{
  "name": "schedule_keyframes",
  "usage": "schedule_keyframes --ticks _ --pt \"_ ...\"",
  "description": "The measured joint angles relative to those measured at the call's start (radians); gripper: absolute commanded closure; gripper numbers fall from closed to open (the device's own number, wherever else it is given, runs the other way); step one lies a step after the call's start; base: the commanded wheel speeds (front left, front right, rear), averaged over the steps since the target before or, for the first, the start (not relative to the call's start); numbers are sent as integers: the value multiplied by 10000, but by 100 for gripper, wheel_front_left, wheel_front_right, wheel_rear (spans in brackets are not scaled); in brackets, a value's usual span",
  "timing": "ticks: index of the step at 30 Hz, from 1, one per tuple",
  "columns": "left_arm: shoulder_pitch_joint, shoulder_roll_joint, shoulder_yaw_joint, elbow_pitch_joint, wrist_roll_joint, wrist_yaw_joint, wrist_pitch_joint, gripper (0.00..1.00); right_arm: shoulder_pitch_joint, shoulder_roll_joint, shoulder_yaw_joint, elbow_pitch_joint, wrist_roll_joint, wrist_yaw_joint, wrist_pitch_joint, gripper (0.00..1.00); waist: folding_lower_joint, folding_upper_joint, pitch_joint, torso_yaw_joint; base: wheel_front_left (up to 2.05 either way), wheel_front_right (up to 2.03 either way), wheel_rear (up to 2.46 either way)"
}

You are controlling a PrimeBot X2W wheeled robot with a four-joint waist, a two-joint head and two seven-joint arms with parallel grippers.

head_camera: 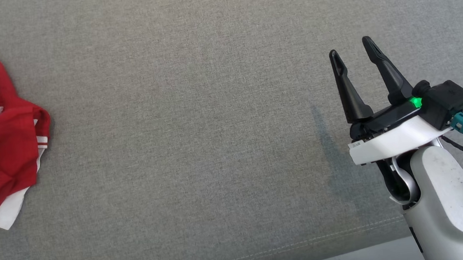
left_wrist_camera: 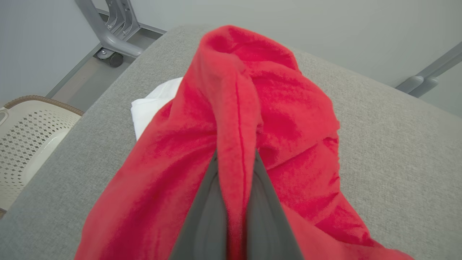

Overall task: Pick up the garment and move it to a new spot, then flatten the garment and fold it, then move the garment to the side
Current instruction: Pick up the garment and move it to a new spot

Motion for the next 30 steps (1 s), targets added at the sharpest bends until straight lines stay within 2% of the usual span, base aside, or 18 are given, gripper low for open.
schedule_keyframes --ticks 3,10,21,30 --pt "0 -148 -247 -8 117 -242 -219 100 5 8 29 65 35 0 0 0 0 0 -151 19 0 0 0" --pt "-14 -90 -947 -203 629 -842 -575 100 100 27 81 272 148 0 0 0 0 0 -685 64 0 0 0" --pt "-134 -554 -2073 -1273 834 -1116 -1026 100 674 128 224 504 328 0 0 0 0 0 -1780 27 0 0 0" --pt "35 -1381 -3567 -2330 867 -1198 -1131 100 825 238 288 548 362 0 0 0 -1 0 -2316 -456 0 0 0"
